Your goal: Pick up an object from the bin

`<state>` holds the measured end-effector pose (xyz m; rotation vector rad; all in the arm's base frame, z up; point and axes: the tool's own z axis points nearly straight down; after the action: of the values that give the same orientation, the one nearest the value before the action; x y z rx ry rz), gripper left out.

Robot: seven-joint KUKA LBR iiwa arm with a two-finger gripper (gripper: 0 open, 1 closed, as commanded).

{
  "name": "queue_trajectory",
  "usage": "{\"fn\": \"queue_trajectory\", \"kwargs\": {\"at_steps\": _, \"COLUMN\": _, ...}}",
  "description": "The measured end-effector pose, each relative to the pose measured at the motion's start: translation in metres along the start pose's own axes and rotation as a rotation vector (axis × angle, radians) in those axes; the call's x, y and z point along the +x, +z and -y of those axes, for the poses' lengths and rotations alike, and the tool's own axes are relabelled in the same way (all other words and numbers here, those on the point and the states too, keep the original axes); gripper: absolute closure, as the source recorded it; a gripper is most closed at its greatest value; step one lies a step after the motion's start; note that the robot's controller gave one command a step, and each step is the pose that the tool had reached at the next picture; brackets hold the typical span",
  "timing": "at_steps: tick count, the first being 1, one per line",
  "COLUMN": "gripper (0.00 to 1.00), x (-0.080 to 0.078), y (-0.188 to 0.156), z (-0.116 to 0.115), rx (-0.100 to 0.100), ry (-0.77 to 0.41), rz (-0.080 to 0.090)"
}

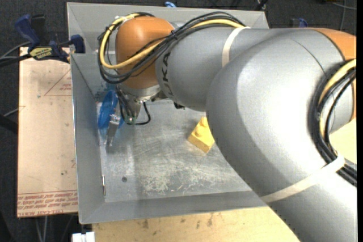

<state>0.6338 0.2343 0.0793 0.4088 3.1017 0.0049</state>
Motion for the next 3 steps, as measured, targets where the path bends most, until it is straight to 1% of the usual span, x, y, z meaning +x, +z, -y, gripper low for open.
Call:
{"fn": "queue_trajectory", "kwargs": {"at_steps": 1, "gripper": 0.00, "x": 0.0006, "y": 0.0010, "z": 0.0000, "rx": 0.001, "ry": 0.000, "rz": -0.001}}
{"fn": "queue_trajectory", "kwargs": {"at_steps": 2, "gripper": 1.00, "x": -0.0001, "y": 0.0000, "z": 0.0001, "rx": 0.000, "ry": 0.000, "rz": 0.000}}
{"fn": "queue_trajectory", "kwargs": {"at_steps": 3, "gripper": 0.00, "x": 0.0004, "y": 0.0010, "z": 0.0001, "rx": 0.001, "ry": 0.000, "rz": -0.001}}
